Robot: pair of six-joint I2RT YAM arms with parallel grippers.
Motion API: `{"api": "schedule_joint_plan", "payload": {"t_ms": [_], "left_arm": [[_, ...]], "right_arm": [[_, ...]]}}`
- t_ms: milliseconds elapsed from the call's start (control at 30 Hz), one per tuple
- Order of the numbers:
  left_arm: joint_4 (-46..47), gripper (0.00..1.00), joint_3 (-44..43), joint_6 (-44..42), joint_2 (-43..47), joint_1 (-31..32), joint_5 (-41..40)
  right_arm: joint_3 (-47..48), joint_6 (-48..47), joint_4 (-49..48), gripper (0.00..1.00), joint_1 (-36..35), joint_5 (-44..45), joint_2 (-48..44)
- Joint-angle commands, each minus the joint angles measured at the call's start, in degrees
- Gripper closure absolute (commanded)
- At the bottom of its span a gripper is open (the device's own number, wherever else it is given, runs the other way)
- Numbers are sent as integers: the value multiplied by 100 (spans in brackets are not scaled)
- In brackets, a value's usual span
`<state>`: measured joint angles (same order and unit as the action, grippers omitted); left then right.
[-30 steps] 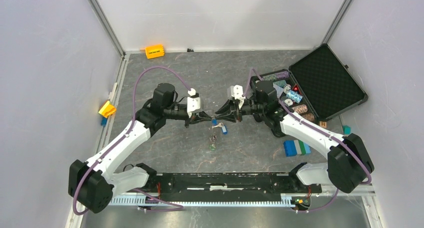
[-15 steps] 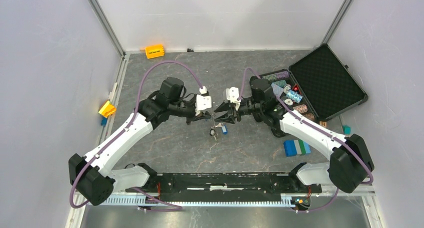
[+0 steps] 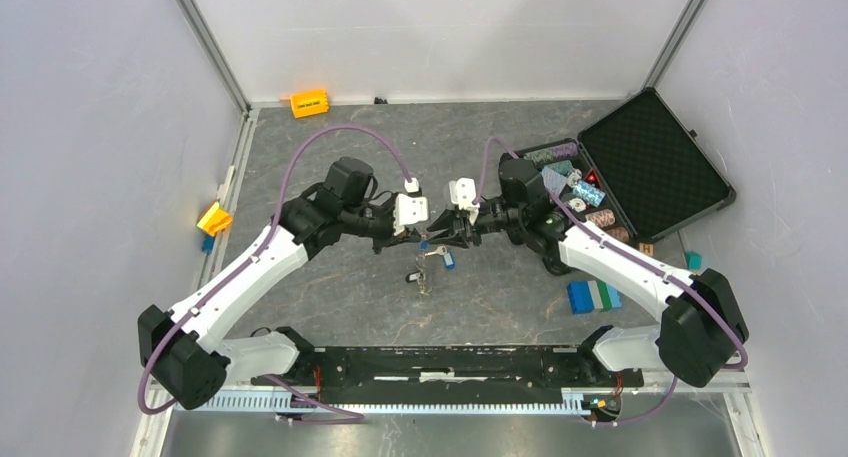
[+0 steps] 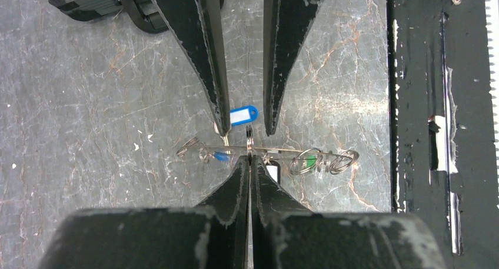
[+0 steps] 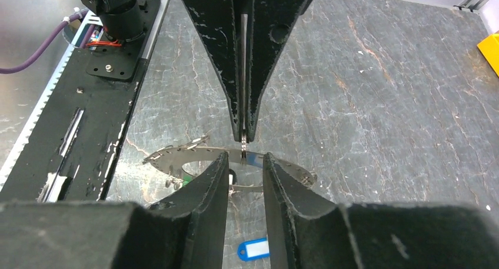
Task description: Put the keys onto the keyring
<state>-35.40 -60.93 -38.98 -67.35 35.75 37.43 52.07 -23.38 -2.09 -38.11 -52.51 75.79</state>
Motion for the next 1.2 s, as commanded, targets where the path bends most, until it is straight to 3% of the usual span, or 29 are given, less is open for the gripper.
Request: {"api": "schedule_joint_plan", "payload": {"t_ms": [0,167,333,767,933,1067,1167], "left_arm": [[95,98,-301,14,-66,64,11],[96,98,-332,64,-138,82,27],[94,98,-356,69,-184,85,-36],[182,98,-411,228,-39,82,121],[191,98,-429,250,-50,82,117],[200,98,-420,259,-47,86,116],[210,98,-402,260,-33,82,116]], "right_arm": [[171,13,-141,68,-73,-106,-29],[105,93,-257,75,-101,-92,24],[86,191,-363,100,-107,14,28],[47,264,-399,100,-100,125,93],[50,236,-315,83,-107,161,88],[40,237,-319,78,-105,197,95],[37,237,-319,84,-107,231,107]]}}
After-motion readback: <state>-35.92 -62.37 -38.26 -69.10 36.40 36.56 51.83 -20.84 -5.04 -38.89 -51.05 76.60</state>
